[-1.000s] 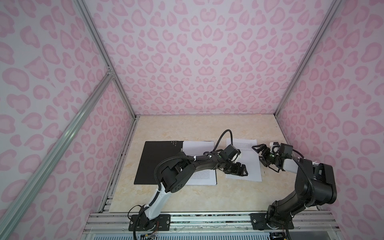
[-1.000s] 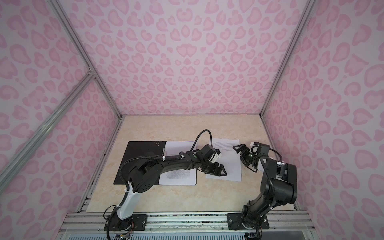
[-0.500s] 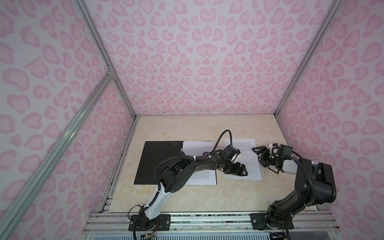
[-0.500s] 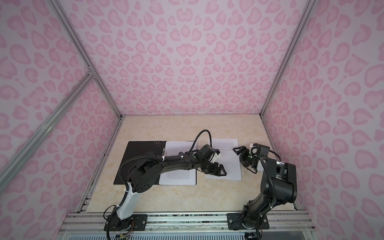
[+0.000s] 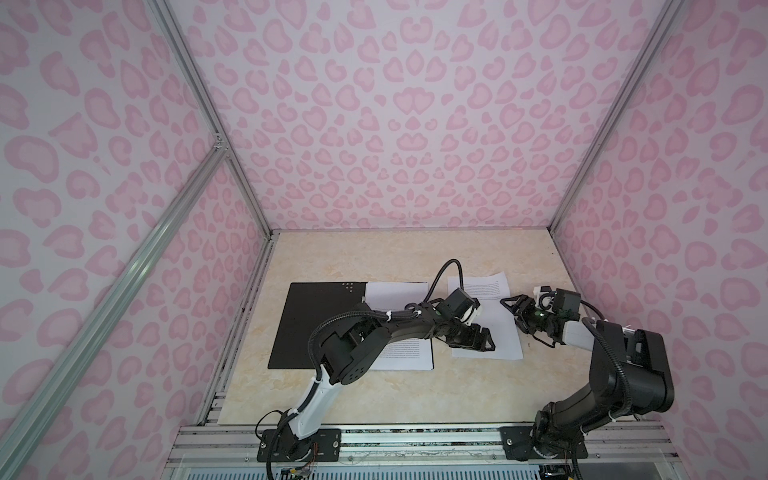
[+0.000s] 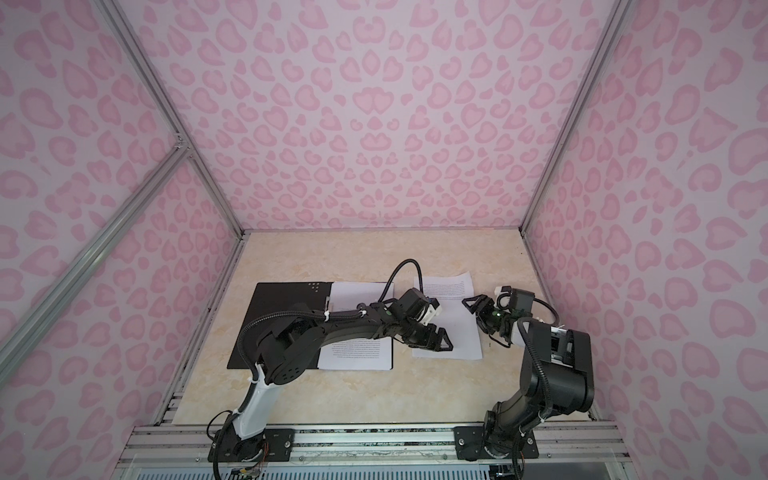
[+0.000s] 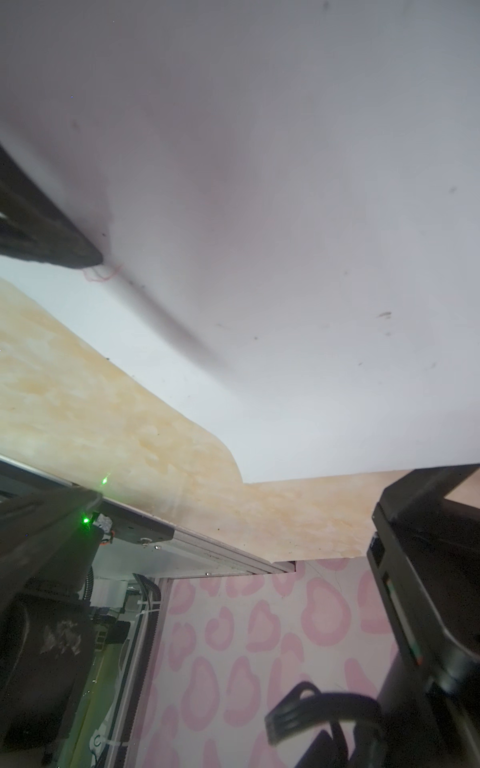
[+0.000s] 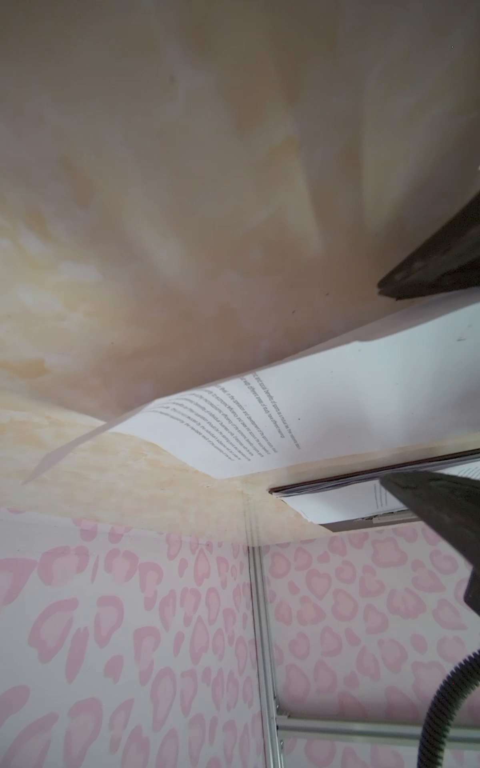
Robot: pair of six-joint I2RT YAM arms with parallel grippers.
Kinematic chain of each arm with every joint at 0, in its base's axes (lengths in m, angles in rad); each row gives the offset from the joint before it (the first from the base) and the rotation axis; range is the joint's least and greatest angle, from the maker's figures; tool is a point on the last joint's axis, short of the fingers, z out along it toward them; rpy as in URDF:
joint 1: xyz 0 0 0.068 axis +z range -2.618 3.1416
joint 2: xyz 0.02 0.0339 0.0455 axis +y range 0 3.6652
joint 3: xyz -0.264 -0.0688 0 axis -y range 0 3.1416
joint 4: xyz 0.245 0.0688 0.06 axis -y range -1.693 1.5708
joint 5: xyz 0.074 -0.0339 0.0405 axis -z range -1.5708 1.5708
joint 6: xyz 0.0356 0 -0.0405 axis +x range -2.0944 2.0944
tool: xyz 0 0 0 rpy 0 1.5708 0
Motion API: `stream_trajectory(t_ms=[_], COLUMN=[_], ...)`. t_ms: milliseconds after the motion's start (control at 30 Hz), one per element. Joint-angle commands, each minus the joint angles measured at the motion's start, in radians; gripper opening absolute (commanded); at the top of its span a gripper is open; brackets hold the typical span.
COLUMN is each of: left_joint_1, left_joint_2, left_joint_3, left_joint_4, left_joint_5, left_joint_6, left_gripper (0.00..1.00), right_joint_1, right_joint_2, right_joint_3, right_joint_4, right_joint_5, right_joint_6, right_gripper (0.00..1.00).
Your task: Put the files into the folder
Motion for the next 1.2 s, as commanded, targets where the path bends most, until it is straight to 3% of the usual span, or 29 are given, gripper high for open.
stream_trajectory(t_ms=[0,333,467,1167], left_joint_1=[0.008,0.009,0.009,0.01], left_joint_2=[0.031,0.027,0.028,0.046], left_joint_3=[-0.016,-0.023,-0.025,-0.015], left_joint_4=[-0.211,-0.209,-0.208,-0.2], left_joint_5=[-0.154,-0.152,-0.151,-0.131], left_joint_6=[0.006,0.004,0.003,0.001], left_gripper=[0.85,0.85,0.85,0.85], right_joint_1=[0.034,0.037,0.038,0.037], right_joint_2=[0.009,0.001,0.019,0.023], right_joint_3=[0.027,0.063,0.07,0.065], right_joint_4=[-0.137,-0.181,-0.149,-0.165], right_joint_5=[0.079,0.177,0.146,0.196], right_joint_6=[-0.097,-0.115,-0.106,-0.119], right_gripper=[0.6,0.43,0.33,0.08])
